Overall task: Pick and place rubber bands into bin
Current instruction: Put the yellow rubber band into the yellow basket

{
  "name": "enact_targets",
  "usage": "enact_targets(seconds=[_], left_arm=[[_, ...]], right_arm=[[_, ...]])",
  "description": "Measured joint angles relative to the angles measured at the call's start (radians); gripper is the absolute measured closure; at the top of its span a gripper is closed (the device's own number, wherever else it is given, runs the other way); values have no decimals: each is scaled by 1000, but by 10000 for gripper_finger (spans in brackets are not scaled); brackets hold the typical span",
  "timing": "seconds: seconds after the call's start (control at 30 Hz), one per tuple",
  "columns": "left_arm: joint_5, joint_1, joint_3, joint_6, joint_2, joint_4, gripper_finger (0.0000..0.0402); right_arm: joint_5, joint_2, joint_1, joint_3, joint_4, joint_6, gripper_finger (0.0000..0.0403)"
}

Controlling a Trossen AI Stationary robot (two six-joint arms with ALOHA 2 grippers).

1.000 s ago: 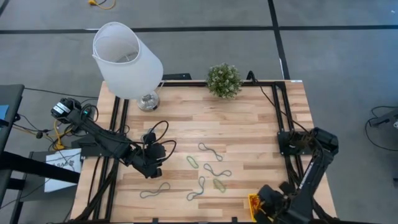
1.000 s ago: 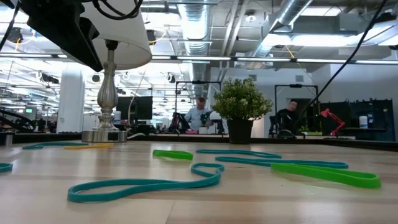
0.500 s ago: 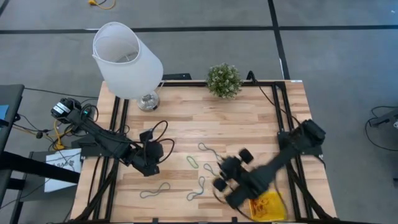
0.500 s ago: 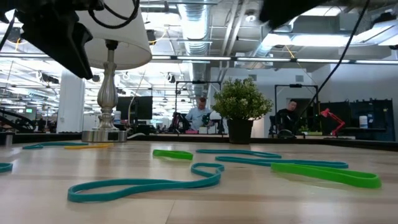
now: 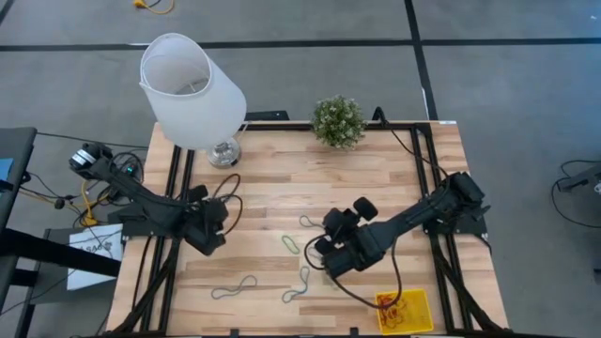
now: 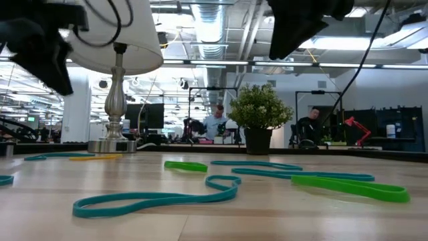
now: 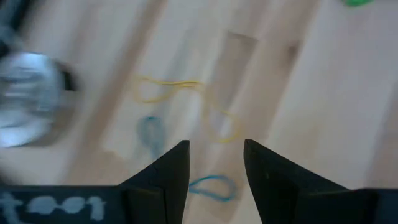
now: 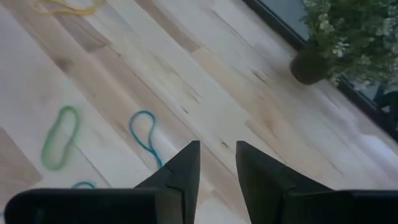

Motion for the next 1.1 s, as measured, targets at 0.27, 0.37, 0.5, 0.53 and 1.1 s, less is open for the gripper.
enact_targets(seconds=[0.27, 0.37, 0.5, 0.53, 1.1], left_arm=[[82, 60, -257, 48, -157, 317, 260], [110, 124, -277, 18, -189, 329, 260], [160, 213, -293, -6, -171, 414, 260], [163, 227, -295, 9, -161, 430, 260], [185, 403, -295, 110, 77, 627, 260]], right_arm=[[9, -127, 29, 0, -108, -30, 305], [72, -230, 43, 0, -180, 7, 305], [264, -363, 83, -52, -222, 174, 305], [300, -395, 96, -90, -203, 202, 305], [274, -540, 148, -804, 768, 80, 305]])
